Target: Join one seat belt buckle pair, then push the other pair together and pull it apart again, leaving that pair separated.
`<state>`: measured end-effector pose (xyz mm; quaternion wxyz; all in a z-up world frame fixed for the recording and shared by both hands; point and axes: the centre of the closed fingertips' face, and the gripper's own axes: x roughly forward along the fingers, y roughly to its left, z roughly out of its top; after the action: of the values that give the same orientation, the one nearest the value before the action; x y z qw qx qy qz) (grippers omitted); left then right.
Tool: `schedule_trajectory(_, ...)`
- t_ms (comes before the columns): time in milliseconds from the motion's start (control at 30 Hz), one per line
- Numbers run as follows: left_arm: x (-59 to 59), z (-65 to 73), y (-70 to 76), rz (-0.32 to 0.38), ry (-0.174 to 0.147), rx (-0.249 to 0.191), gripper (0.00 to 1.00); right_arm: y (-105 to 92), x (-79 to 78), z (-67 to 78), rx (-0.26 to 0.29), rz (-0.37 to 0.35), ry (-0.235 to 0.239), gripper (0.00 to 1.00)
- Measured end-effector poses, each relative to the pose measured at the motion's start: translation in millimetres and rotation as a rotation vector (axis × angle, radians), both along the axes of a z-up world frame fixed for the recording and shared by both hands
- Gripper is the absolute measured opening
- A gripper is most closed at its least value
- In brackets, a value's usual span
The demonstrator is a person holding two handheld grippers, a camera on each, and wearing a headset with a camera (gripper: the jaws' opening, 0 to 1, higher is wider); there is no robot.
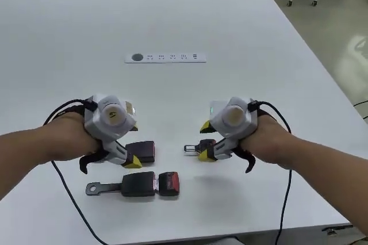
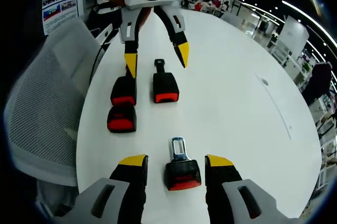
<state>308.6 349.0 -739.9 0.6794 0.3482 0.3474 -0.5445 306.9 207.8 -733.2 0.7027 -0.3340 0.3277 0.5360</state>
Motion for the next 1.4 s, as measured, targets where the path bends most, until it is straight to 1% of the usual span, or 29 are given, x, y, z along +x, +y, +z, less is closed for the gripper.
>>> schedule_trajectory(67, 3.7, -6.3, 1.7, -0.019, -0.001, 0.007, 0.58, -6.2, 7.3, -8.4, -0.008, -0.006, -0.002, 0.41)
schedule_trajectory(100, 5.5, -9.5, 3.0, -0.023, -0.001, 0.014, 0.57, -8.2, 6.7, -10.6, -0.012, -0.01, 0.002, 0.41)
schedule_trajectory(133, 3.0, -10.1, 2.6, -0.023, 0.003, 0.023, 0.57, -11.7, 8.6, -11.1, -0.015, -0.015, 0.003, 0.4)
schedule_trajectory(200, 6.2, -16.3, 6.0, -0.021, 0.012, 0.03, 0.56, -15.7, 10.3, -12.4, -0.013, -0.02, 0.009, 0.41)
schedule_trajectory(267, 6.5, -17.5, 6.9, -0.016, 0.019, 0.036, 0.56, -17.9, 10.8, -15.5, -0.013, -0.015, 0.014, 0.4)
schedule_trajectory(300, 6.1, -16.4, 6.4, -0.018, 0.019, 0.034, 0.56, -19.1, 12.9, -20.3, -0.011, -0.009, 0.02, 0.4)
schedule_trajectory(333, 6.0, -15.5, 5.9, -0.016, 0.02, 0.035, 0.56, -19.6, 13.0, -22.1, -0.012, -0.005, 0.025, 0.4)
schedule_trajectory(367, 8.8, -17.2, 6.7, -0.01, 0.023, 0.032, 0.55, -19.7, 11.1, -22.3, -0.014, -0.002, 0.029, 0.39)
schedule_trajectory(433, 12.4, -20.8, 8.1, -0.005, 0.024, 0.034, 0.55, -19.4, 16.3, -29.4, -0.013, 0.007, 0.033, 0.39)
schedule_trajectory(500, 11.4, -23.7, 8.8, -0.008, 0.034, 0.035, 0.53, -17.2, 12.2, -26.4, -0.015, 0.019, 0.039, 0.39)
schedule_trajectory(600, 7.0, -28.4, 8.4, -0.034, 0.046, 0.037, 0.47, -15.3, 11.0, -35.1, -0.019, 0.033, 0.055, 0.37)
schedule_trajectory(633, 6.5, -30.3, 8.2, -0.037, 0.055, 0.039, 0.45, -16.7, 11.3, -38.0, -0.022, 0.039, 0.066, 0.36)
schedule_trajectory(700, 7.6, -32.2, 8.3, -0.032, 0.062, 0.038, 0.45, -16.2, 6.3, -41.1, -0.023, 0.051, 0.096, 0.33)
schedule_trajectory(733, 7.5, -32.7, 8.4, -0.034, 0.062, 0.039, 0.45, -17.1, 7.2, -41.8, -0.026, 0.052, 0.091, 0.33)
schedule_trajectory(833, 7.6, -35.2, 8.6, -0.042, 0.063, 0.048, 0.45, -19.6, 5.3, -41.7, -0.039, 0.061, 0.1, 0.33)
schedule_trajectory(900, 5.6, -35.6, 9.7, -0.05, 0.067, 0.058, 0.45, -21.0, 6.0, -46.1, -0.044, 0.066, 0.106, 0.32)
schedule_trajectory(933, 5.7, -37.0, 10.0, -0.053, 0.068, 0.058, 0.45, -22.2, 7.4, -48.0, -0.044, 0.07, 0.11, 0.32)
schedule_trajectory(967, 4.7, -38.7, 10.1, -0.058, 0.076, 0.055, 0.44, -22.9, 8.3, -49.0, -0.047, 0.075, 0.111, 0.32)
schedule_trajectory(1033, 4.6, -42.6, 11.6, -0.061, 0.079, 0.063, 0.43, -21.6, 8.5, -50.7, -0.052, 0.088, 0.115, 0.32)
schedule_trajectory(1067, 4.0, -40.9, 11.0, -0.067, 0.087, 0.053, 0.42, -20.9, 7.2, -49.2, -0.053, 0.095, 0.116, 0.33)
schedule_trajectory(1100, 5.2, -40.7, 11.8, -0.061, 0.086, 0.057, 0.41, -19.8, 3.3, -44.3, -0.056, 0.106, 0.116, 0.33)
schedule_trajectory(1200, 2.5, -41.1, 9.8, -0.072, 0.092, 0.06, 0.39, -20.2, 5.7, -48.7, -0.057, 0.123, 0.117, 0.33)
schedule_trajectory(1267, 2.2, -41.2, 9.5, -0.079, 0.088, 0.061, 0.38, -21.4, 7.5, -52.5, -0.056, 0.122, 0.125, 0.33)
schedule_trajectory(1333, 2.9, -42.9, 10.3, -0.085, 0.088, 0.062, 0.37, -21.2, 7.3, -51.1, -0.059, 0.13, 0.126, 0.32)
schedule_trajectory(1400, -1.1, -42.8, 9.2, -0.1, 0.087, 0.07, 0.34, -21.5, 7.6, -51.3, -0.059, 0.137, 0.127, 0.32)
